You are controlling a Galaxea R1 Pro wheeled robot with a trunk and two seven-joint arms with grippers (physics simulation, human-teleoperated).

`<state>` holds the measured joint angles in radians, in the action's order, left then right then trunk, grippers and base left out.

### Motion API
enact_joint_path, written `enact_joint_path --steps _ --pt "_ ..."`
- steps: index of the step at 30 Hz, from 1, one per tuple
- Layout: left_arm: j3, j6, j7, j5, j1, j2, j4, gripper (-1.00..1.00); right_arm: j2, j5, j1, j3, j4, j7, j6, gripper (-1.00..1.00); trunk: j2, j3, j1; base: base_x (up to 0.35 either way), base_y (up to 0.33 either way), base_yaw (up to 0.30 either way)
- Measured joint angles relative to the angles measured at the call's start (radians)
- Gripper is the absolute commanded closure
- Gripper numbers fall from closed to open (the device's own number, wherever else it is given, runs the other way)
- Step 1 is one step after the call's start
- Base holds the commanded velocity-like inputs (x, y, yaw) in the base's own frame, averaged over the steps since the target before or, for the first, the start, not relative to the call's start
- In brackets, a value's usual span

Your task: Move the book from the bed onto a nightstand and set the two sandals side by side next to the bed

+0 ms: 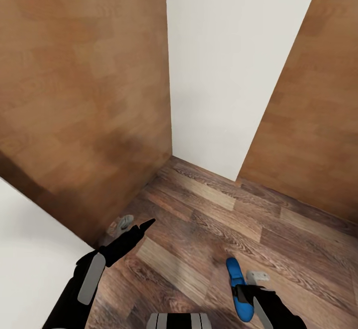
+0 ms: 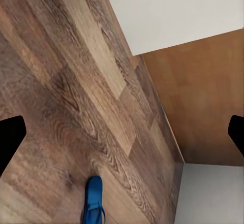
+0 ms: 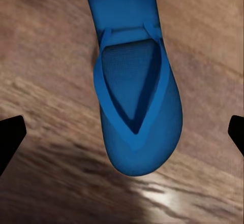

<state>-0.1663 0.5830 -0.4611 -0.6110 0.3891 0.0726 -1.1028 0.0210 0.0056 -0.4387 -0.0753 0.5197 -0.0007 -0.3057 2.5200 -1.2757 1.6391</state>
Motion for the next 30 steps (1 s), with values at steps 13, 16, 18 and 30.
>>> enact_joint_path --steps 13,16,18,30 --pt "0.002 0.0 0.0 0.0 0.0 0.0 0.0 -1.0 0.006 0.0 0.0 -0.005 0.003 0.007 -0.001 -1.0 0.0 0.0 0.0 0.022 0.0 0.0" --pt "0.002 0.0 0.0 0.001 0.0 0.0 0.0 -1.0 0.006 0.0 0.0 -0.005 0.003 0.006 -0.001 -1.0 0.0 0.0 0.0 0.195 0.0 0.0" --pt "0.005 0.0 0.0 0.002 0.0 0.001 0.0 -1.0 0.004 0.0 0.0 -0.006 0.003 0.004 -0.001 -1.0 0.0 0.0 0.0 0.136 0.0 0.0" --pt "0.01 -0.003 0.002 0.003 0.0 0.002 0.0 -1.0 0.002 0.0 0.0 -0.001 0.002 -0.001 -0.001 -1.0 0.0 0.0 0.0 0.022 0.0 0.0"
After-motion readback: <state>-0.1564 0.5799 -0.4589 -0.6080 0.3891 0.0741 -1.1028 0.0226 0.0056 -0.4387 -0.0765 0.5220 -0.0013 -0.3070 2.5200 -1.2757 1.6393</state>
